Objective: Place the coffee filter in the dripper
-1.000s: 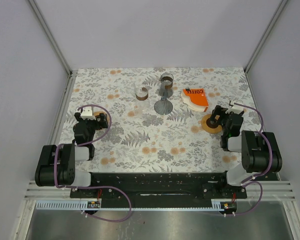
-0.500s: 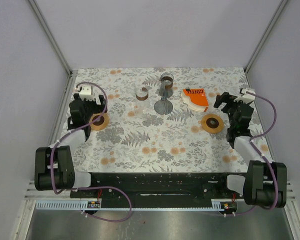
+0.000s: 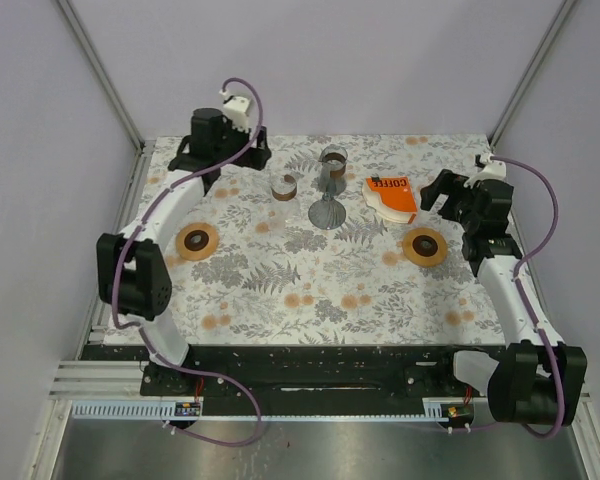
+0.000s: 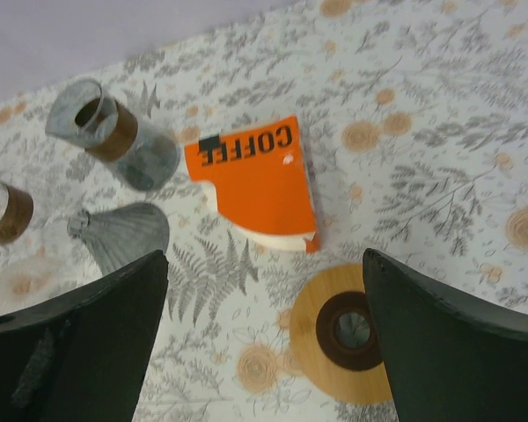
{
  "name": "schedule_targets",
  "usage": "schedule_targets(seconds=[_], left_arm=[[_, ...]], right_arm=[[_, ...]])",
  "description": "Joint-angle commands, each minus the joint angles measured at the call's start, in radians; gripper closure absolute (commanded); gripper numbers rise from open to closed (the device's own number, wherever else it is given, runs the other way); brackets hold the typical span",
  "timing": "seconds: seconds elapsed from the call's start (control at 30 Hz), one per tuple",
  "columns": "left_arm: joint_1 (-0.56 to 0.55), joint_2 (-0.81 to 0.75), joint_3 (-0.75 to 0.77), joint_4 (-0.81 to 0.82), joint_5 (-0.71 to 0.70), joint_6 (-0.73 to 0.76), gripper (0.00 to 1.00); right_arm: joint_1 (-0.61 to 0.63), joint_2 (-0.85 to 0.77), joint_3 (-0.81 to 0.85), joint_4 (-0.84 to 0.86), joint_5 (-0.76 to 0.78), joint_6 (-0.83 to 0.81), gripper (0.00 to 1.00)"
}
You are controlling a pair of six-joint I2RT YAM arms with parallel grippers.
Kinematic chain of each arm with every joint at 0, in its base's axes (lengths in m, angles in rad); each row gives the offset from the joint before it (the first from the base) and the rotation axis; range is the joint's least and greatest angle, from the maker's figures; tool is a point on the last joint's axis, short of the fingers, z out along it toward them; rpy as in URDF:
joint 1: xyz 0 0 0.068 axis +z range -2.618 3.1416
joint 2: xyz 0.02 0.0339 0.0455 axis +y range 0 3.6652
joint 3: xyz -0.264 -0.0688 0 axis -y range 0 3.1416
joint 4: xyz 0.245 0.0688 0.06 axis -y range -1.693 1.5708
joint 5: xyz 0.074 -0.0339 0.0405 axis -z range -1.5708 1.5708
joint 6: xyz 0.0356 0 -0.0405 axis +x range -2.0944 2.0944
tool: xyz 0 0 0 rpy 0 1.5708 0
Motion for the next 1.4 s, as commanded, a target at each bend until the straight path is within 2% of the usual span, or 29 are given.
schedule_targets(seconds=[0.0, 0.13, 0.23, 0.43, 0.57, 0.73, 0.83, 0.93, 1.1, 1.37], left_arm=[[-0.082, 0.137, 0.177, -0.216, -0.12, 0.052, 0.14], [-0.108, 0.265, 0.306, -0.28, -0.206, 0.041, 0.14], [-0.117, 0.325, 0.372, -0.329, -0.21, 0.041, 0.21], [-0.14, 0.359, 0.361, -0.34, -0.213, 0.077, 0.33], [-0.142, 0.392, 0.381, -0.355, -0.223, 0.075, 0.47], [-0.143, 0.411, 0.409, -0.389, -0.247, 0.052, 0.74], [-0.143, 0.403, 0.413, -0.394, -0.263, 0.037, 0.85], [-0.142, 0.406, 0.433, -0.406, -0.325, 0.034, 1.0], [-0.131, 0.397, 0.487, -0.452, -0.332, 0.025, 1.0], [-0.085, 0.241, 0.496, -0.496, -0.2, -0.072, 1.0]], right_arm=[[0.047, -0.014, 0.046, -0.128, -0.031, -0.011, 0.01], [0.063, 0.0, 0.065, -0.153, -0.037, -0.018, 0.01], [0.065, 0.001, 0.062, -0.148, -0.035, -0.022, 0.01], [0.067, 0.007, 0.053, -0.128, -0.032, -0.02, 0.0], [0.067, 0.021, 0.056, -0.131, -0.042, -0.018, 0.01], [0.067, 0.014, 0.055, -0.131, -0.037, -0.015, 0.0], [0.067, 0.007, 0.049, -0.127, -0.037, -0.015, 0.01], [0.067, 0.01, 0.047, -0.125, -0.034, -0.015, 0.0], [0.067, -0.003, 0.05, -0.136, -0.04, -0.015, 0.01], [0.067, -0.017, 0.044, -0.135, -0.048, -0.011, 0.01]])
